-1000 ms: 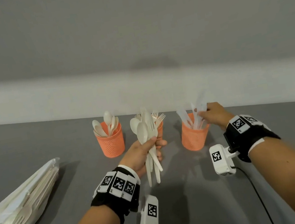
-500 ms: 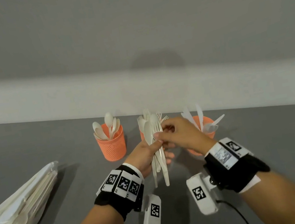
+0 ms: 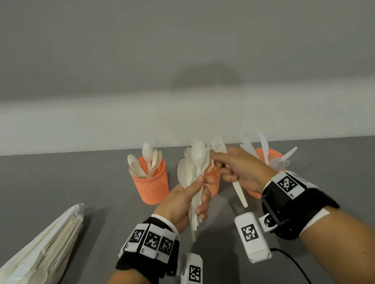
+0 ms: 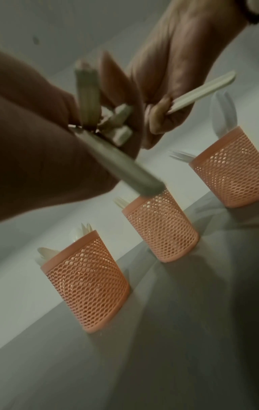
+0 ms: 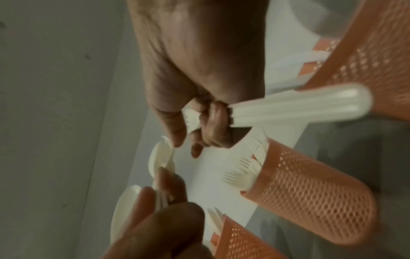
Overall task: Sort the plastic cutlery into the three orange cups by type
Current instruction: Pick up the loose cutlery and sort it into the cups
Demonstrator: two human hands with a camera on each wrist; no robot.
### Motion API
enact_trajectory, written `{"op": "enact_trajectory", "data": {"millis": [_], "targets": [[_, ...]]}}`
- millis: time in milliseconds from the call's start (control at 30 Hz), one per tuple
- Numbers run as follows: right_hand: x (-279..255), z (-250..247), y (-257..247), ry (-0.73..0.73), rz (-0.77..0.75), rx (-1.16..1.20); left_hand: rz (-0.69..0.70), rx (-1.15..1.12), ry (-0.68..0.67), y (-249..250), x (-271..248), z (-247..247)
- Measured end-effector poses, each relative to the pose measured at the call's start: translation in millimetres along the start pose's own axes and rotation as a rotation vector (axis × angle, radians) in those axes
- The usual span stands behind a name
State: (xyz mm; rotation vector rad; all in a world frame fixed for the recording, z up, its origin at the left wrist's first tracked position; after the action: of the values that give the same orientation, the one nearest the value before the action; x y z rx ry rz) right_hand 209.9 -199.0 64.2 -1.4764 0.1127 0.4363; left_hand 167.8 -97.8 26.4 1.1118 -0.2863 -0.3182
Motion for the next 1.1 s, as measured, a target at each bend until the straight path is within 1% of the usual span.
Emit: {"op": "enact_trajectory", "data": {"millis": [67,133,200,233,300,400,433,500,533,600,667,733,800,900,933,1033,1067,1100], "targets": [[4.9,5.8,5.2,-0.036,0.010,0.097,-0.001,-0.002,0.018,0.5,-0.1,-1.7],[6.8,11.3,4.1,-0.065,-0.031,0.149,-0.011,0.001,0.045,0.7,-0.2,-3.0],[7.3,18.0,4.8,-0.077,-0.078,0.057,0.006,0.050,0.056,2.2,-0.7,-3.0],[8.0,20.4,6.7,-0.060,-0.085,-0.003,0.024,0.091,0.061,3.8,-0.9,-2.8],[11.2,22.1,10.0,0.013,-0.079,-0.084,0.065,0.139,0.103,7.9,0.0,-4.9],[12.1,17.7,-4.4,0.167,-0.147,-0.102,0.091,0.142,0.257,11.4,3.9,-17.9],[13.1,12.4,-13.0,0.220,-0.182,-0.065,0.116,0.108,0.317,13.7,4.9,-25.1],[14.8,0.6,-34.2,0.281,-0.273,0.069,0.186,0.057,0.422,20.1,4.4,-44.7],[15.4,-5.5,-45.6,0.300,-0.328,0.126,0.211,0.062,0.452,23.6,2.7,-53.6],[16.7,-16.5,-64.6,0.364,-0.425,0.151,0.230,0.101,0.474,28.1,-0.8,-69.5],[21.4,-20.1,-73.6,0.422,-0.490,0.103,0.238,0.125,0.480,31.1,-3.7,-79.5],[34.3,-18.2,-70.6,0.436,-0.507,0.015,0.250,0.161,0.494,35.4,-6.3,-85.0],[52.5,-11.7,-56.5,0.409,-0.450,-0.087,0.264,0.199,0.509,39.5,-8.2,-88.6],[68.7,-7.4,-30.7,0.378,-0.343,-0.246,0.289,0.167,0.492,44.8,-8.5,-88.7],[70.2,-9.4,-25.3,0.376,-0.338,-0.273,0.286,0.165,0.496,46.1,-7.7,-90.9],[49.8,-10.6,-35.4,0.430,-0.428,-0.354,0.292,0.258,0.576,55.9,-2.7,-108.7],[37.6,-11.9,-38.0,0.434,-0.461,-0.383,0.304,0.316,0.601,62.8,-0.5,-113.0],[21.2,-12.6,-37.5,0.406,-0.466,-0.427,0.321,0.368,0.628,71.7,2.6,-116.2]]}}
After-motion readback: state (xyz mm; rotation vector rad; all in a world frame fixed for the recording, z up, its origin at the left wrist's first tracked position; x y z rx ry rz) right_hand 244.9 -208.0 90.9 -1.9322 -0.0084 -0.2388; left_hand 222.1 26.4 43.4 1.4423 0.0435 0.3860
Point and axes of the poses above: each hand's wrist, its own x-axis towards the middle knuckle, its own z-axis out of the palm, y = z × x, the point moved 8 cm from there along x, towards the middle knuckle, and after that the axes turned 11 degrees about z, right-handed, at the moved point
